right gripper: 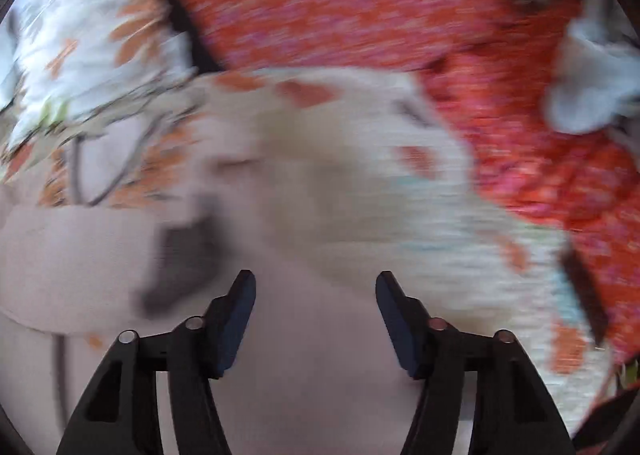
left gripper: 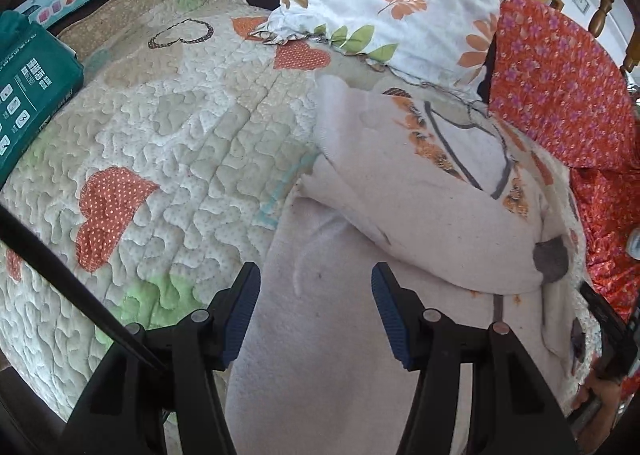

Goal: Fold small clothes
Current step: 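Grasp the other sleeve's dark cuff with the right tool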

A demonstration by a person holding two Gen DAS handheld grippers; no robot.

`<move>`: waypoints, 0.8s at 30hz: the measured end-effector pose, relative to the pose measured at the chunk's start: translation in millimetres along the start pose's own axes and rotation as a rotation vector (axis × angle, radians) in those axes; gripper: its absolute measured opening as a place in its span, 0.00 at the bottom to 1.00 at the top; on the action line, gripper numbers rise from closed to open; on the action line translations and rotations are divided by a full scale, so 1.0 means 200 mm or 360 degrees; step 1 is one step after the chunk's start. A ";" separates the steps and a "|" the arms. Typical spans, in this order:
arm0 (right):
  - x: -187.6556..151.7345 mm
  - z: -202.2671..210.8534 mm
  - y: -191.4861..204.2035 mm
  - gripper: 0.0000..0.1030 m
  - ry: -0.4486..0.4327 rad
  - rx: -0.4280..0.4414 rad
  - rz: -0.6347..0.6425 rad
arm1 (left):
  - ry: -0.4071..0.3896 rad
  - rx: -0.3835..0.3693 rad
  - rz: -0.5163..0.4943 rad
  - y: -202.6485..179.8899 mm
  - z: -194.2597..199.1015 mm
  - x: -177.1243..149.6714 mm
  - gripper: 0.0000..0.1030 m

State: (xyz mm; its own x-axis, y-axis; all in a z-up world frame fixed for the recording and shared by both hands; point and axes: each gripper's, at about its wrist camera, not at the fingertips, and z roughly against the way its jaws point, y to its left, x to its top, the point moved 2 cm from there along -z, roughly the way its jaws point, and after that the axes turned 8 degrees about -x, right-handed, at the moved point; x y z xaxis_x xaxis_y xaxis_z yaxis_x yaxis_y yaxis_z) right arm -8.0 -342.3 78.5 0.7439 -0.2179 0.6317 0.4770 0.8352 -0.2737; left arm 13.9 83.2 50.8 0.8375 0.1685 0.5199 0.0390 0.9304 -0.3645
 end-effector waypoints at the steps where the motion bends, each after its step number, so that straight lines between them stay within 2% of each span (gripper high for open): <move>1: -0.01 0.02 -0.14 0.65 0.0007 -0.0013 -0.0039 | -0.0004 0.0002 0.0000 0.00 0.01 0.00 0.55; 4: -0.04 0.05 -0.46 0.68 0.0044 -0.0015 -0.0133 | -0.0010 -0.0002 -0.0004 -0.01 0.03 -0.03 0.55; 6: -0.06 0.07 -0.59 0.76 0.0077 0.0042 -0.0157 | -0.0006 -0.0020 0.0002 0.00 0.04 -0.05 0.56; 8: -0.10 0.07 -0.65 0.78 0.0114 0.0102 -0.0139 | -0.0009 -0.0030 0.0003 0.00 0.05 -0.06 0.58; 12: -0.21 0.06 -0.55 0.78 0.0195 0.0306 -0.0004 | -0.0009 -0.0027 0.0000 -0.01 0.04 -0.09 0.58; 14: -0.26 0.04 -0.44 0.78 0.0198 0.0291 0.0147 | -0.0002 -0.0029 0.0004 -0.01 0.03 -0.10 0.58; 16: -0.31 0.00 -0.36 0.78 0.0194 0.0207 0.0293 | 0.0003 -0.0032 0.0002 -0.01 0.03 -0.12 0.58; 17: -0.33 -0.04 -0.31 0.74 0.0185 0.0129 0.0378 | 0.0006 -0.0028 0.0003 0.00 0.03 -0.12 0.58; 18: -0.34 -0.07 -0.28 0.41 0.0175 0.0026 0.0444 | 0.0004 -0.0026 0.0006 0.00 0.03 -0.12 0.58; 19: -0.34 -0.09 -0.29 0.15 0.0179 -0.0018 0.0445 | 0.0001 -0.0025 0.0008 0.01 0.04 -0.12 0.58; 20: -0.31 -0.11 -0.35 0.05 0.0216 0.0003 0.0335 | -0.0006 -0.0025 0.0013 0.02 0.04 -0.12 0.58; 21: -0.28 -0.10 -0.43 0.05 0.0211 0.0014 0.0215 | -0.0016 -0.0026 0.0022 0.03 0.05 -0.12 0.58; 24: -0.14 -0.05 -0.81 0.04 0.0133 -0.0069 -0.0218 | -0.0037 -0.0041 0.0055 0.05 0.07 -0.10 0.58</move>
State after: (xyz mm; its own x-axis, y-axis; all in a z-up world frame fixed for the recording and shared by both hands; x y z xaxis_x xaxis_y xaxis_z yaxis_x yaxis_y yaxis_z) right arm -101.8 -475.5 98.3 0.7058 -0.3711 0.6034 0.5953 0.7724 -0.2213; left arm -9.8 93.8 47.2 0.8256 0.2085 0.5243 0.0242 0.9152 -0.4022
